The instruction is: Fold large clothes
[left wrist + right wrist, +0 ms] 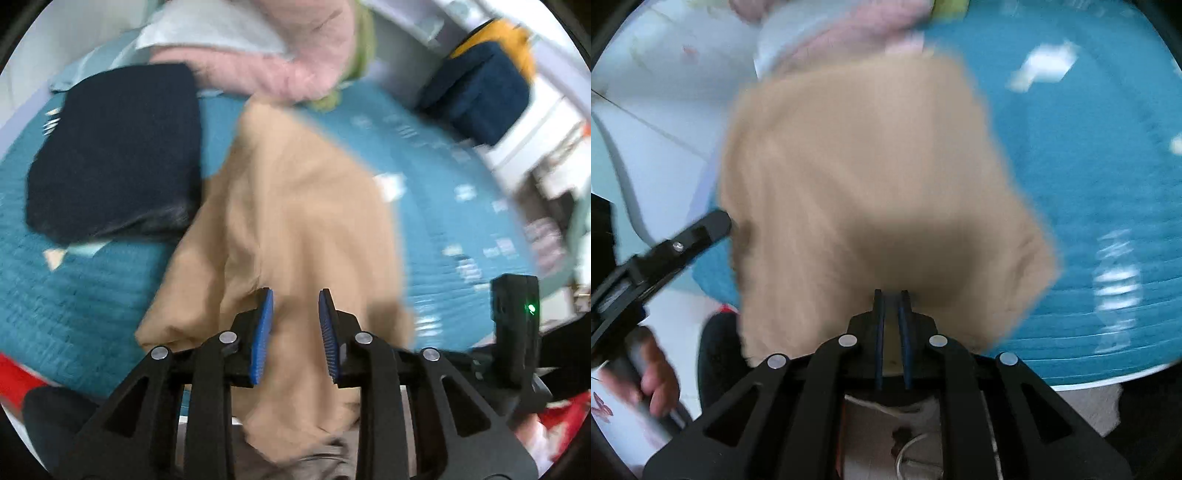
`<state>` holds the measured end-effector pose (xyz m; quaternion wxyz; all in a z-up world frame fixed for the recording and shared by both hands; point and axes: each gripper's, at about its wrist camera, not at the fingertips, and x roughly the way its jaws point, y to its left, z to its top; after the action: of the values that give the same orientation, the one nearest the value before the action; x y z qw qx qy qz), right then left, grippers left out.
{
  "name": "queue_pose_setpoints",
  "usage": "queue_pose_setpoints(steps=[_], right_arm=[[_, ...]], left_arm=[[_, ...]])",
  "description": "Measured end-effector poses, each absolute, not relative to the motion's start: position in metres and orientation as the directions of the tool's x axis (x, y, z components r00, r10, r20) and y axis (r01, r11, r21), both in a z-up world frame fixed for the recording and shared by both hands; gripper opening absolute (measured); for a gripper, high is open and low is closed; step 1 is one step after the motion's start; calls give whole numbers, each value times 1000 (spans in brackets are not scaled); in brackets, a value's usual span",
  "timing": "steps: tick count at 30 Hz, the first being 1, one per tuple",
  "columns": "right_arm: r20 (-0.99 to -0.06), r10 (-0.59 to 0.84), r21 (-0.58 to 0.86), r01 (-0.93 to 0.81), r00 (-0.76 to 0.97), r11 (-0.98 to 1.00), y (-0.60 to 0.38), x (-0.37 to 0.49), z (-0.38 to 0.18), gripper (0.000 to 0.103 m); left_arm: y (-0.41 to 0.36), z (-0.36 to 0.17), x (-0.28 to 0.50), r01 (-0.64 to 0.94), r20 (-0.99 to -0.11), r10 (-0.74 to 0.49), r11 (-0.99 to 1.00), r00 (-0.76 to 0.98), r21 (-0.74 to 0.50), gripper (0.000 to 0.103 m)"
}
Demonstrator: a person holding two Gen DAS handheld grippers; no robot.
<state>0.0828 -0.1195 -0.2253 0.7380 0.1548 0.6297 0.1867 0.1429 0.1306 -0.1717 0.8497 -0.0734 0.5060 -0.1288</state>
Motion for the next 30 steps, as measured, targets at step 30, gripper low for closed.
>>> queue_pose_setpoints(steps=[30], right_arm=[[-843,490,471,-134,222,872,-178,92,-154,9]], left_arm=[[152,-147,138,185,-828,-347,938,440,-295,10]])
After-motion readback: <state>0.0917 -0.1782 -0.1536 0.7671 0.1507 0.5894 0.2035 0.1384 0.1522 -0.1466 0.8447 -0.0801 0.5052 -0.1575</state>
